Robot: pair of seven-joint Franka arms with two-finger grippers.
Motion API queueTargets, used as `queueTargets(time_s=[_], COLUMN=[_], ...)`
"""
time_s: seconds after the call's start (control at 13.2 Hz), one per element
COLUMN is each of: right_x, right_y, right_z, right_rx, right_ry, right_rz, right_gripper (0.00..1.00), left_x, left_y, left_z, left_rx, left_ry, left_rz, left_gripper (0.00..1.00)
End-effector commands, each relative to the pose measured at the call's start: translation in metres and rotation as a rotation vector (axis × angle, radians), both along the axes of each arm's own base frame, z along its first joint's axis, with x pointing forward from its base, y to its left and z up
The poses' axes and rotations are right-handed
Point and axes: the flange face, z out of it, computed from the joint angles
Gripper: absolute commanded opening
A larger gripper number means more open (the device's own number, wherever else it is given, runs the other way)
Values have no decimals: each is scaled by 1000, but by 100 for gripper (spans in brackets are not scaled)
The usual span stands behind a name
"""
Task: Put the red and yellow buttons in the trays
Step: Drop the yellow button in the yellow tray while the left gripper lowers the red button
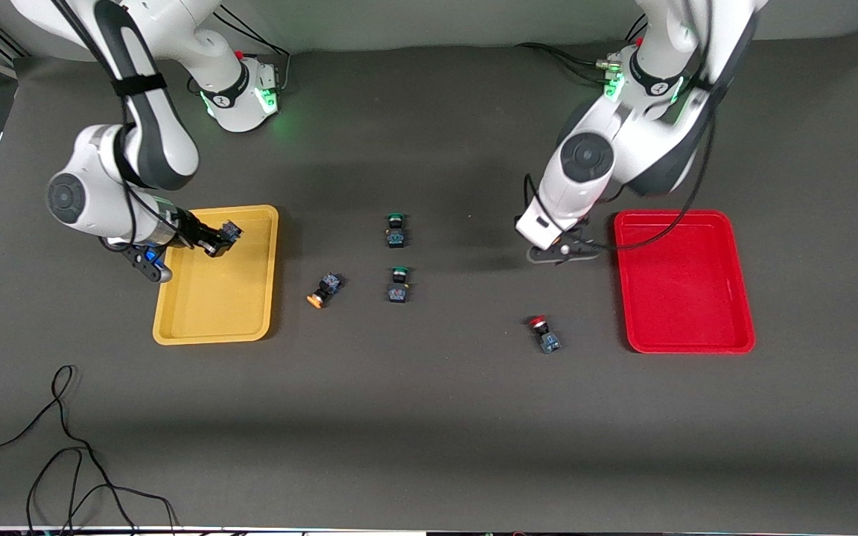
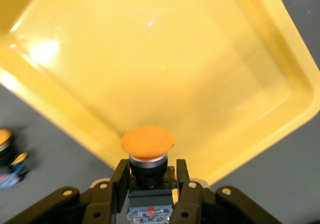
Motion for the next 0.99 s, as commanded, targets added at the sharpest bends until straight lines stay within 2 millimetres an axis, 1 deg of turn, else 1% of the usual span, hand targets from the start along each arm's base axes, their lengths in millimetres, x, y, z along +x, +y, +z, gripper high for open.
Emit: queueTargets(time_s=[0.0,0.08,0.15,0.23,0.3,0.38,0.46,0.53,0.61,0.76,0.83,0.91], right_x=[1,1,0,1,0,0,1,3,6,28,46,61], right_y=[-2,-5,-7,-8,-7,-6,-1,5,12,47,63,89], right_z=[-34,-42,-47,-48,-53,-52,-49,-44,-33,2,22,38], right_rx=[-95,-116,-128,-127,-127,-121,-111,-97,-72,-31,-33,-44], right_ry=[-36,-34,-28,-32,-27,-28,-29,-30,-35,-83,-110,-127], right_rz=[60,65,67,53,39,31,38,37,40,90,77,67], right_gripper=[0,0,1,35,99,100,100,100,100,100,100,100], left_x=[38,43,46,49,48,39,25,10,-4,-24,-30,-33], left_y=[65,100,136,176,203,222,240,249,254,259,258,258], left_z=[88,100,97,86,68,40,11,-16,-41,-86,-110,-133], left_rx=[46,40,40,30,23,20,18,17,14,-4,-23,-44], left_ry=[35,20,38,60,51,43,24,-8,-31,-62,-68,-61], left_rz=[11,-9,-33,-36,-31,-28,-35,-33,-30,-25,-15,-13], left_gripper=[0,0,0,0,0,0,0,0,0,0,0,0])
